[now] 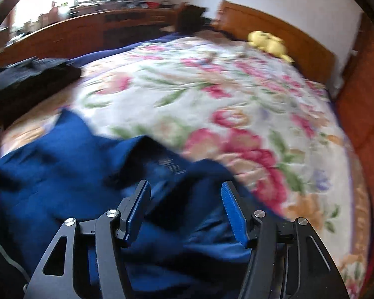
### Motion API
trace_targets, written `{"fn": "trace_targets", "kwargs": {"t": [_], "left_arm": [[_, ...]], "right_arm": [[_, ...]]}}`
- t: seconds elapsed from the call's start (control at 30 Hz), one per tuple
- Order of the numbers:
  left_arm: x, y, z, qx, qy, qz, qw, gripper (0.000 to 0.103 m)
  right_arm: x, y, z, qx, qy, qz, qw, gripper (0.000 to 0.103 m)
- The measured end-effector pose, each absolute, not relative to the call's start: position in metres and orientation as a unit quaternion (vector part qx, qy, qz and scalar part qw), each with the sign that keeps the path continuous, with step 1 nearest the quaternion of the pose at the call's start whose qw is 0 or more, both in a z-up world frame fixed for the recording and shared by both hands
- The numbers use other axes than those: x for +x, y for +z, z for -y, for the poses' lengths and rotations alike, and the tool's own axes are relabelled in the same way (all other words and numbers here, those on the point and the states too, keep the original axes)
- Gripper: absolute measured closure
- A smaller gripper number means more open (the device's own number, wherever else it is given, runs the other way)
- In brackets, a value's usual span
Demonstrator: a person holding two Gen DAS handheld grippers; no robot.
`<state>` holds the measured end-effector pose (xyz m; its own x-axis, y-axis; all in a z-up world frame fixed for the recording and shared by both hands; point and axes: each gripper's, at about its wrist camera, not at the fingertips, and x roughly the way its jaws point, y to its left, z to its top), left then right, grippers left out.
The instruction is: Fold large clothes
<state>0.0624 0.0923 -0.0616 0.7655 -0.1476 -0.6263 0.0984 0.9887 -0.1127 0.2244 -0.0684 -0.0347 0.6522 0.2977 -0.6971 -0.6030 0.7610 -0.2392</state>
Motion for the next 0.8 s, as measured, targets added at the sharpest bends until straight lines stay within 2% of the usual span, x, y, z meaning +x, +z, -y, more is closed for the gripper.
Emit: {"fn": "trace_targets", "kwargs": {"t": [0.37, 0.77, 0.8], "left_arm": [[0.057, -0.073, -0.106, -0.046, -0.050, -0.351, 0.934, 0.067], [0.054, -0.082, -0.108, -0.045, -0.053, -0.362, 0.929, 0.067], [0.055, -0.082, -0.108, -0.044, -0.054, -0.363, 0.929, 0.067]], "right_arm": [[0.169, -0.090, 0.005, -0.308, 0.379, -0.354, 0.798, 0.042], [0.183, -0.119, -0.027, -0.358, 0.405, -0.358, 0.761, 0.042], [0.182, -0.118, -0.031, -0.363, 0.401, -0.358, 0.761, 0.052]]}}
